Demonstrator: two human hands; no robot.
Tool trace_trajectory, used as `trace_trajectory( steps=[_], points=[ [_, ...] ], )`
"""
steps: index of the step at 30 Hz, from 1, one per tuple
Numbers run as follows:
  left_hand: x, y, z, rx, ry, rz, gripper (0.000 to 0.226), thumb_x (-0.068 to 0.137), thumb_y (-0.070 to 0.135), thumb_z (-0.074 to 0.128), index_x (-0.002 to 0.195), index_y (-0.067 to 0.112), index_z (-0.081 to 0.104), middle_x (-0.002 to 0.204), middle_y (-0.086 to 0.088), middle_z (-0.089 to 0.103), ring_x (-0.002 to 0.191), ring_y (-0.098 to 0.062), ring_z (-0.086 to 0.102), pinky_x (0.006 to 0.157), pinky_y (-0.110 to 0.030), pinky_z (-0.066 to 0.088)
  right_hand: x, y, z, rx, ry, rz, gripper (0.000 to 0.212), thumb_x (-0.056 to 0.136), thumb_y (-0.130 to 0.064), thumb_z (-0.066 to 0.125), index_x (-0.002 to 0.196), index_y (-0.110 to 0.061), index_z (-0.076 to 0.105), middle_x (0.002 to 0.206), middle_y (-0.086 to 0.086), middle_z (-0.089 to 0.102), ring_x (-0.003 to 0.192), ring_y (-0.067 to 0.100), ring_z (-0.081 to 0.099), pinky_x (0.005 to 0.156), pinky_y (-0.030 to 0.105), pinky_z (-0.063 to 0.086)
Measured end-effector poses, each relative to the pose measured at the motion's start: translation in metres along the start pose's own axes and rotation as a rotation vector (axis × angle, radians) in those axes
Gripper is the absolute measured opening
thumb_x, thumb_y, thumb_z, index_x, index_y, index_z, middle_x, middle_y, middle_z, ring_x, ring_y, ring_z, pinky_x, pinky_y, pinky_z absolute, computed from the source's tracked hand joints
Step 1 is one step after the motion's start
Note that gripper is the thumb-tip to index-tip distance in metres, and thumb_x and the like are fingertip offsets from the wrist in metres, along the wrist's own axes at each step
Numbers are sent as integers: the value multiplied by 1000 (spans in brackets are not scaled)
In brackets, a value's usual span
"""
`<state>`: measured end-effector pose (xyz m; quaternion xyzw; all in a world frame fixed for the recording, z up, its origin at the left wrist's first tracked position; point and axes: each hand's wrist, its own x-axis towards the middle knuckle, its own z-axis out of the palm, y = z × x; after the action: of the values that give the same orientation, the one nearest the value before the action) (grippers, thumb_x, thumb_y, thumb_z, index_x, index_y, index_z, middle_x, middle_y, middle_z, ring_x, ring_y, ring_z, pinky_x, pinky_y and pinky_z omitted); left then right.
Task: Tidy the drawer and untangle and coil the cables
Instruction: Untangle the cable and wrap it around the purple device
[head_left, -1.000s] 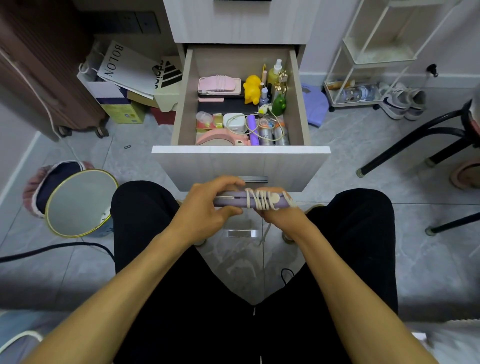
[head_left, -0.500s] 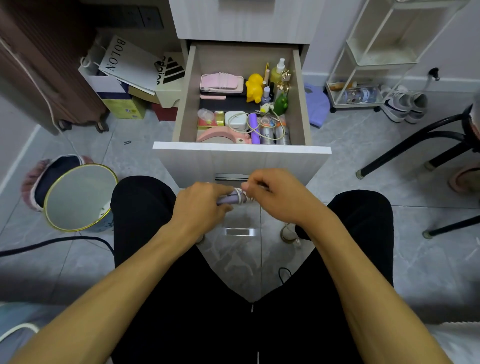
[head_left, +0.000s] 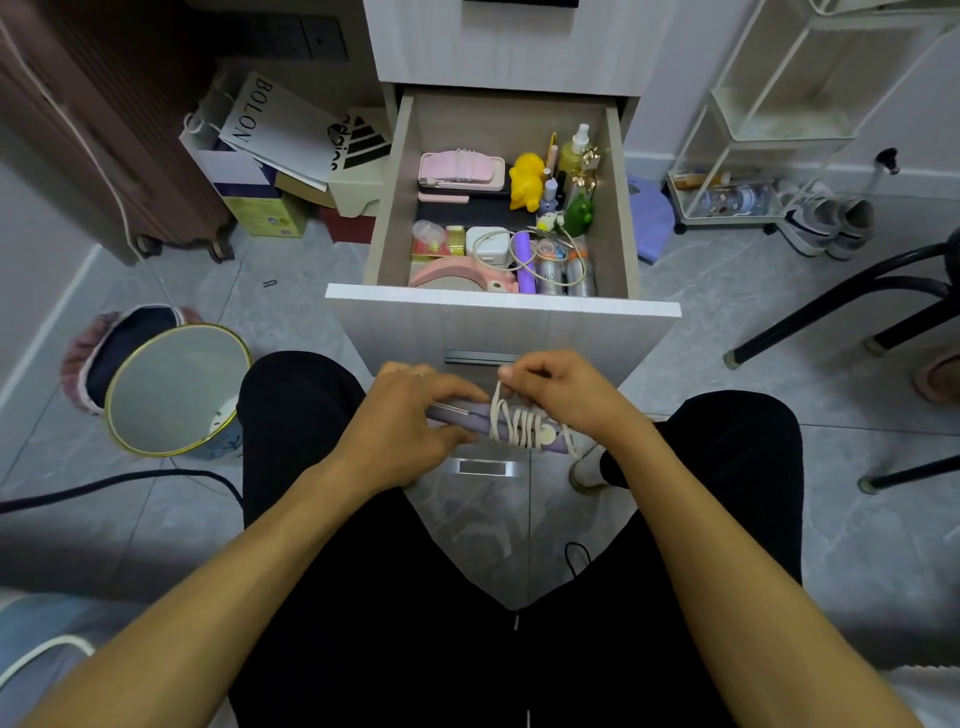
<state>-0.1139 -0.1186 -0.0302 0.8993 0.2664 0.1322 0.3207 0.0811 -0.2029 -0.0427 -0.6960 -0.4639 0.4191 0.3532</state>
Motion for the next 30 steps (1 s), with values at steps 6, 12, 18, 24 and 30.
trace_trajectory(
  steps=[6,12,18,24,30],
  points=[
    [-3,1,6,-405,208,-231,37,69,11,87,96,31,70,93,19,70,86,-1,68,78,-13,52,-16,23,19,281,-60,171,22,95,-24,59,79,-12,67,62,0,53,57,10,44,53,22,35],
    [9,-7,20,-382,228,-333,36,76,7,80,95,32,63,94,15,69,86,-3,67,74,-16,52,-22,6,35,-11,-56,82,36,99,-38,51,71,-20,64,53,-12,53,50,0,46,51,10,37],
    [16,-14,18,-86,108,-317,30,77,19,76,103,32,69,95,14,72,85,-11,67,76,-35,56,-18,-17,13,-360,2,-83,33,94,-30,59,64,-19,55,57,-6,49,54,8,43,50,16,30],
    [22,-3,3,270,-41,-142,30,79,21,72,108,27,69,92,1,73,85,-26,64,75,-32,46,3,-32,-8,-404,-42,-177,19,90,-30,66,75,-18,66,66,-5,60,65,13,55,59,27,42],
    [21,7,-15,-66,-58,-166,29,74,8,81,95,24,70,84,9,70,78,-5,62,80,-12,39,26,-16,-22,-34,-24,-83,7,86,-21,72,80,-20,75,68,-10,69,65,2,59,67,21,48]
  ],
)
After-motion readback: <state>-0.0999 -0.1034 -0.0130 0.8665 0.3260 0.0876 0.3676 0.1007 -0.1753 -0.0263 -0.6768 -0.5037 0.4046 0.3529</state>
